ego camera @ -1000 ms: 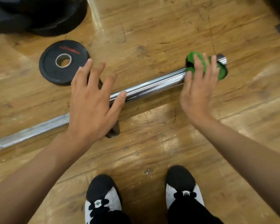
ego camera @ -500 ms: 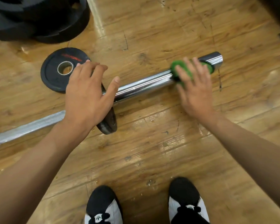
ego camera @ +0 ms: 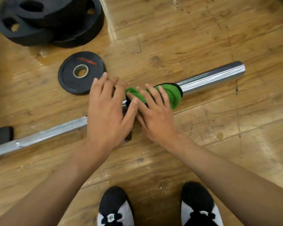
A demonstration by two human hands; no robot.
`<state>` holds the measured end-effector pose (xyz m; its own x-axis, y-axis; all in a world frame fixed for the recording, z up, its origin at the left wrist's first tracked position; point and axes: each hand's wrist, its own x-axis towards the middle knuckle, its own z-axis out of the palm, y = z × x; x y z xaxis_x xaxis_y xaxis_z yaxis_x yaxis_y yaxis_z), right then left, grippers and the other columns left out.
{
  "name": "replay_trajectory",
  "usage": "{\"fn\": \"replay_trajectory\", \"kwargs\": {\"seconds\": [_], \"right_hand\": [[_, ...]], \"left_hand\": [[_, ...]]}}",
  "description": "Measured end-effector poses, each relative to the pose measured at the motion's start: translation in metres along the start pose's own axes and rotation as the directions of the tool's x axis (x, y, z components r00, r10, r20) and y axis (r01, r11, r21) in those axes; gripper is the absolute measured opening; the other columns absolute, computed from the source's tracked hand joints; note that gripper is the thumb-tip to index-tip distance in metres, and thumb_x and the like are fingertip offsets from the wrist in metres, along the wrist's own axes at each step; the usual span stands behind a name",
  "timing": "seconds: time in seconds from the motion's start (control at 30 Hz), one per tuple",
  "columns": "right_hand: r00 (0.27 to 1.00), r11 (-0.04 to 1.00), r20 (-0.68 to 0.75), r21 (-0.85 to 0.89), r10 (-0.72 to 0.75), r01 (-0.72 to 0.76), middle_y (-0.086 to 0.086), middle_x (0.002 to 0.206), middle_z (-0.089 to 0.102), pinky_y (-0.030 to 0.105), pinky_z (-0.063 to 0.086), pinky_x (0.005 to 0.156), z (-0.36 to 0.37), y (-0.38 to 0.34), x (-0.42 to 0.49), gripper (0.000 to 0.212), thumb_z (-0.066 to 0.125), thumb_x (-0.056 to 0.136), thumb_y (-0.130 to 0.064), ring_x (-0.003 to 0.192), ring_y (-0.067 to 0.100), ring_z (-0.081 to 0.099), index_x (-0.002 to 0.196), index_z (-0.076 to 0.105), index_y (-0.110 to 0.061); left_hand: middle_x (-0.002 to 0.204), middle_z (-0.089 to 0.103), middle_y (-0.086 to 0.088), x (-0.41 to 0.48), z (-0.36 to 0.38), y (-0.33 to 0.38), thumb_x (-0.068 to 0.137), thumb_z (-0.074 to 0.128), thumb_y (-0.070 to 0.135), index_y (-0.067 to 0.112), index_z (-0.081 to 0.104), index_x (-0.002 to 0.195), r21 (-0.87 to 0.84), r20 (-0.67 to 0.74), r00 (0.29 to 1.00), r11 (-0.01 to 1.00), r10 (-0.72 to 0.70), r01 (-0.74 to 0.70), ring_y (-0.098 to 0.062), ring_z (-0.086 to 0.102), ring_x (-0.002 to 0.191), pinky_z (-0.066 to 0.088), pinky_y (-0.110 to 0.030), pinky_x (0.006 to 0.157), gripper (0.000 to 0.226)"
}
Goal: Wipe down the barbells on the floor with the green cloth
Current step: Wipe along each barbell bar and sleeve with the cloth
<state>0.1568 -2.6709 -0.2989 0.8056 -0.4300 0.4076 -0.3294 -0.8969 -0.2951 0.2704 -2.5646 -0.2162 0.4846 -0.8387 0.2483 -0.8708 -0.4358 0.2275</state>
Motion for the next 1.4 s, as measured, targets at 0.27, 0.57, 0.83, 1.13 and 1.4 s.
{"fn": "replay_trajectory", "kwargs": {"seconds": [0.27, 0.57, 0.83, 1.13, 1.4], "right_hand": [[0.911, 0.905, -0.111, -0.116, 0.398, -0.410, 0.018, 0.131, 0.062, 0.051, 0.020, 0.124, -0.044, 0.060, -0.026, 0.042, 0.043, 0.108, -0.035, 0.137, 0.037, 0.047, 0.140, 0.058, -0.013], [0.928, 0.923, -0.034, 0.120, 0.371, -0.365, 0.007, 0.118, 0.064, 0.046, 0.038, 0.102, -0.039, -0.033, -0.020, 0.038, 0.037, 0.110, -0.035, 0.109, 0.031, 0.054, 0.136, 0.059, -0.019], [0.955, 0.825, 0.078, 0.488, 0.285, -0.286, -0.008, 0.124, 0.049, 0.046, 0.054, 0.088, -0.119, -0.078, -0.018, 0.037, 0.037, 0.110, -0.035, 0.109, 0.022, 0.056, 0.145, 0.046, -0.030], [0.943, 0.945, 0.277, 0.312, -0.185, 0.094, 0.000, 0.129, 0.049, 0.046, 0.058, 0.081, -0.143, -0.164, -0.017, 0.034, 0.037, 0.108, -0.038, 0.109, 0.024, 0.059, 0.141, 0.044, -0.031], [0.973, 0.997, 0.218, -0.001, -0.070, 0.072, 0.011, 0.120, 0.055, 0.037, 0.046, 0.077, -0.050, -0.209, -0.007, 0.059, 0.077, 0.076, -0.006, 0.103, 0.025, 0.045, 0.130, 0.058, -0.020]], "left_hand": [[0.161, 0.043, -0.016, -0.069, -0.005, 0.025, 0.106, 0.043, 0.046, 0.006, 0.058, 0.144, -0.002, 0.050, 0.995, 0.996, 0.087, -0.087, -0.037, 0.014, 0.160, 0.002, -0.049, 0.130, 0.058], [0.173, 0.017, -0.015, -0.111, -0.030, 0.010, 0.109, 0.032, 0.049, 0.013, 0.042, 0.159, -0.028, 0.039, 0.994, 0.995, 0.099, -0.098, -0.033, 0.012, 0.161, 0.018, -0.048, 0.126, 0.063], [0.174, 0.014, -0.014, -0.136, -0.050, -0.049, 0.109, 0.027, 0.050, 0.017, 0.033, 0.163, 0.025, 0.048, 0.997, 0.998, -0.065, 0.064, -0.032, 0.008, 0.162, 0.018, -0.055, 0.126, 0.064], [0.175, 0.013, -0.011, -0.186, -0.065, -0.099, 0.110, 0.022, 0.053, 0.017, 0.032, 0.164, 0.016, 0.026, 0.971, 0.971, -0.239, 0.239, -0.031, 0.009, 0.162, 0.019, -0.056, 0.126, 0.065], [0.175, 0.014, -0.009, -0.196, -0.058, -0.110, 0.111, 0.016, 0.054, 0.019, 0.031, 0.163, -0.113, -0.018, 0.941, 0.936, -0.337, 0.333, -0.027, 0.008, 0.162, 0.018, -0.056, 0.126, 0.065]]}}
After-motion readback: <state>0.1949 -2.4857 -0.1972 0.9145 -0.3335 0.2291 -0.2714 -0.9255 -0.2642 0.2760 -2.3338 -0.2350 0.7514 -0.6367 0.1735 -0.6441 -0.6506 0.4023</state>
